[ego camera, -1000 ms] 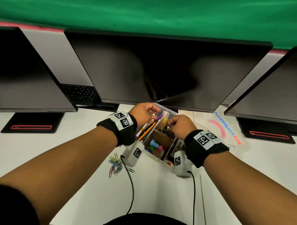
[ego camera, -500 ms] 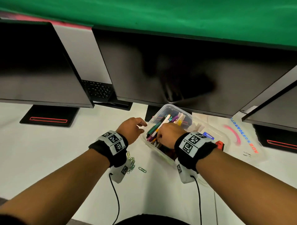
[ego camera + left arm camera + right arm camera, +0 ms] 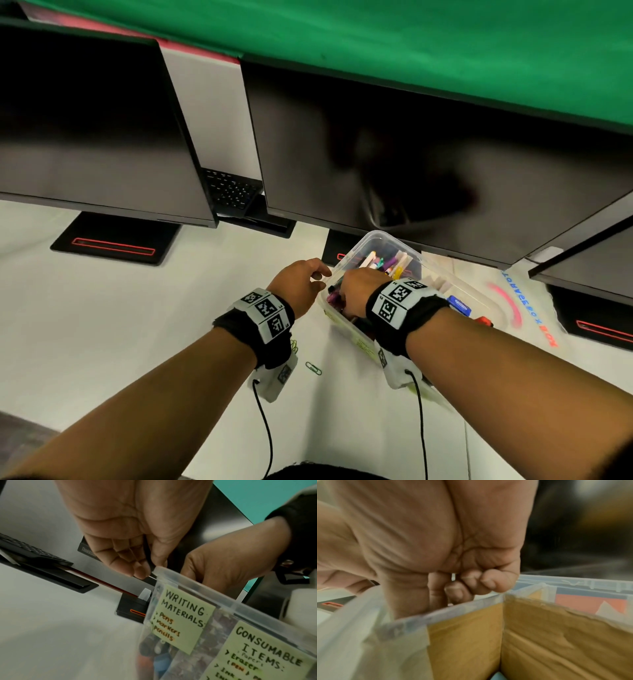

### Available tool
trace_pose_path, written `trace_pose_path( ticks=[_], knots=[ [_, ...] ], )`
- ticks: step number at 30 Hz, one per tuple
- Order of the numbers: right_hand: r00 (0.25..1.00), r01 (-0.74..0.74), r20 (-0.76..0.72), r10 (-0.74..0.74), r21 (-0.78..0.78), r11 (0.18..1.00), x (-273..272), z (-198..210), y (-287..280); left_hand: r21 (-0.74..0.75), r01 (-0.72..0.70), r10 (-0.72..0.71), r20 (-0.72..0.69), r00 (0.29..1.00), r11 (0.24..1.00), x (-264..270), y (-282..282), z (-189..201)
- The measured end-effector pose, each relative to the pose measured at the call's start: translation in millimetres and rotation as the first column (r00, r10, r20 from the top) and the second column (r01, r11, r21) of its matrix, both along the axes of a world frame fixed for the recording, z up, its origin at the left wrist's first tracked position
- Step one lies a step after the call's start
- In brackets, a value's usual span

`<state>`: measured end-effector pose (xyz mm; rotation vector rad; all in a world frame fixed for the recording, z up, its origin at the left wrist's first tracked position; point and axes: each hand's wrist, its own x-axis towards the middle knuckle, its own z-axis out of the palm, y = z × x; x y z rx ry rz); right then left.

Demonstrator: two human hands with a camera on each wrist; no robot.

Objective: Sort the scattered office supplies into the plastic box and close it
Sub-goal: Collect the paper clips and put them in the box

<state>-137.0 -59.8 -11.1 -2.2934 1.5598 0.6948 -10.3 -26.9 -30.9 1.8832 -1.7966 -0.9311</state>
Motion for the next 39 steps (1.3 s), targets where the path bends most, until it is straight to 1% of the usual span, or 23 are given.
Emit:
trace_pose_path(
  ticks=[4,6,8,12,15,19,22,25,27,28,29,31,32,35,39],
  knots=[
    [0.991,-0.074,-0.107,0.081,0.075,0.994,4,2,-7,0.009,-0.003,0.003,0.012,1.000,1.000,-1,-3,0],
    [0.987,-0.097,-0.123,0.107,0.090,0.991,5,5,-7,0.006,0.000,0.000,0.021,1.000,1.000,0,-4,0],
    [0.990,-0.097,-0.098,0.104,0.076,0.992,6,6,-7,0.000,0.005,-0.005,0.017,1.000,1.000,0,-4,-1],
    [0.983,-0.141,-0.100,0.154,0.122,0.982,4,5,-6,0.002,0.011,-0.011,0.004,1.000,1.000,1,-5,-2],
    [0.991,-0.134,-0.019,0.135,0.079,0.988,-6,4,-10,0.015,0.014,-0.014,-0.002,1.000,1.000,2,-5,-1],
    [0.987,-0.023,0.161,0.011,0.075,0.997,-22,13,-13,0.028,0.034,-0.035,0.018,0.999,0.999,1,-6,2],
    [0.970,0.077,0.229,-0.081,0.023,0.997,-40,21,-15,0.046,0.064,-0.066,0.035,0.997,0.997,-1,-6,6],
    [0.950,0.231,0.229,-0.212,-0.060,0.971,-68,31,-19,0.064,0.075,-0.078,0.045,0.996,0.995,-3,-7,8],
    [0.919,0.365,0.203,-0.337,-0.124,0.923,-92,32,-22,0.085,0.071,-0.076,0.053,0.996,0.994,-4,-7,9],
    [0.903,0.416,0.181,-0.389,-0.146,0.898,-102,30,-22,0.092,0.068,-0.073,0.055,0.996,0.993,-4,-8,10],
    [0.897,0.436,0.148,-0.416,-0.154,0.887,-110,26,-22,0.094,0.064,-0.069,0.058,0.996,0.994,-5,-8,10],
    [0.899,0.437,0.107,-0.425,-0.142,0.888,-120,19,-19,0.094,0.052,-0.059,0.075,0.995,0.994,-6,-7,9],
    [0.895,0.444,0.124,-0.429,-0.131,0.886,-122,16,-17,0.092,0.041,-0.049,0.082,0.995,0.995,-6,-6,8],
    [0.859,0.481,0.257,-0.442,-0.114,0.869,-118,21,-8,0.090,0.019,-0.029,0.111,0.993,0.996,-5,-3,5],
    [0.815,0.451,0.445,-0.373,-0.081,0.889,-93,36,9,0.082,-0.017,0.003,0.176,0.984,0.996,-1,6,4]
  ],
)
